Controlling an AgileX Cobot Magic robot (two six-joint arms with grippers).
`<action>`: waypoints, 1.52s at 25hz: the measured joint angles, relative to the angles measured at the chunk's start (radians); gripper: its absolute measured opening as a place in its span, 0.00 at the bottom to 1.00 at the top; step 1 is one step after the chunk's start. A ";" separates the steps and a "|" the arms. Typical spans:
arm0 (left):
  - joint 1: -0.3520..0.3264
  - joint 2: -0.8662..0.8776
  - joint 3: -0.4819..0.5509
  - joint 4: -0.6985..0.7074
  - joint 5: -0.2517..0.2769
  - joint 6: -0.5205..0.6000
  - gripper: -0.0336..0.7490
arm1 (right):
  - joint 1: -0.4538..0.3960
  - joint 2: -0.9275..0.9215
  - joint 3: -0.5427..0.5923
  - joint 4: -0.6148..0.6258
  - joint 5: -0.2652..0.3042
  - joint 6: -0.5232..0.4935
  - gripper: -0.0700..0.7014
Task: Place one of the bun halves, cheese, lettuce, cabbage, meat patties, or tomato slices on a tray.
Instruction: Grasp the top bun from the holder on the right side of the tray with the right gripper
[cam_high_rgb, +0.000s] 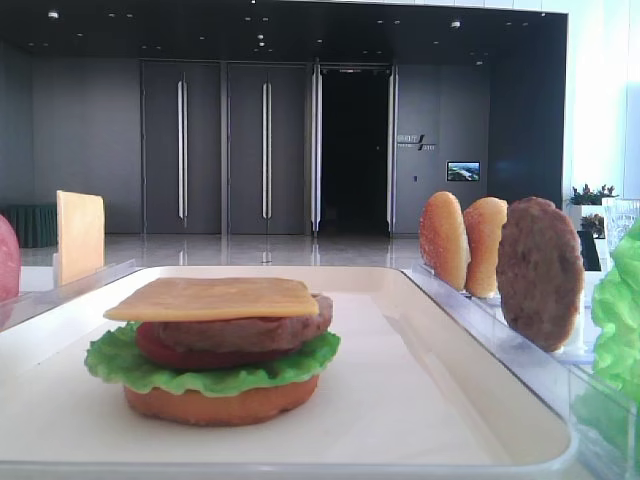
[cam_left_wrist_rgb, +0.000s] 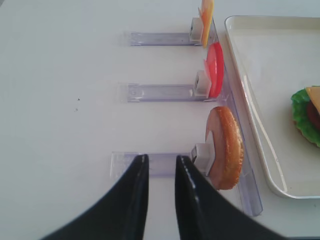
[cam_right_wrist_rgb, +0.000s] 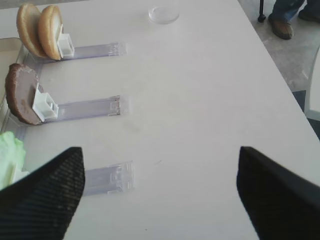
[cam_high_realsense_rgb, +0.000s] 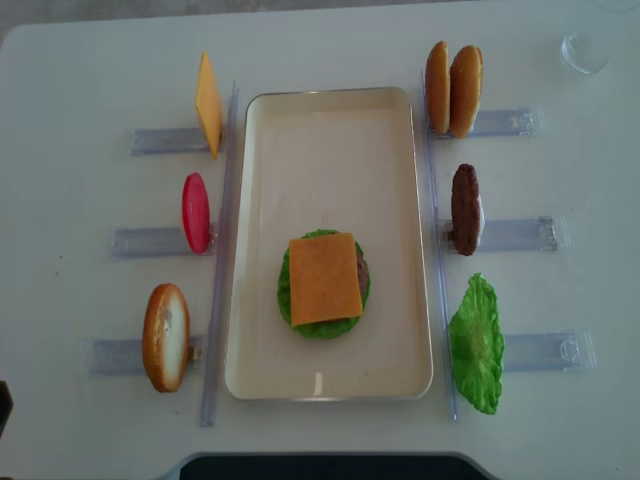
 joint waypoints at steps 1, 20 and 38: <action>0.000 0.000 0.000 0.000 0.000 0.000 0.22 | 0.000 0.000 0.000 0.000 0.000 0.000 0.85; 0.000 0.000 0.000 0.000 0.000 0.000 0.22 | 0.000 0.000 0.000 0.000 0.000 0.000 0.85; 0.000 0.000 0.000 0.000 0.000 0.000 0.22 | 0.000 0.000 0.000 -0.006 0.000 0.000 0.85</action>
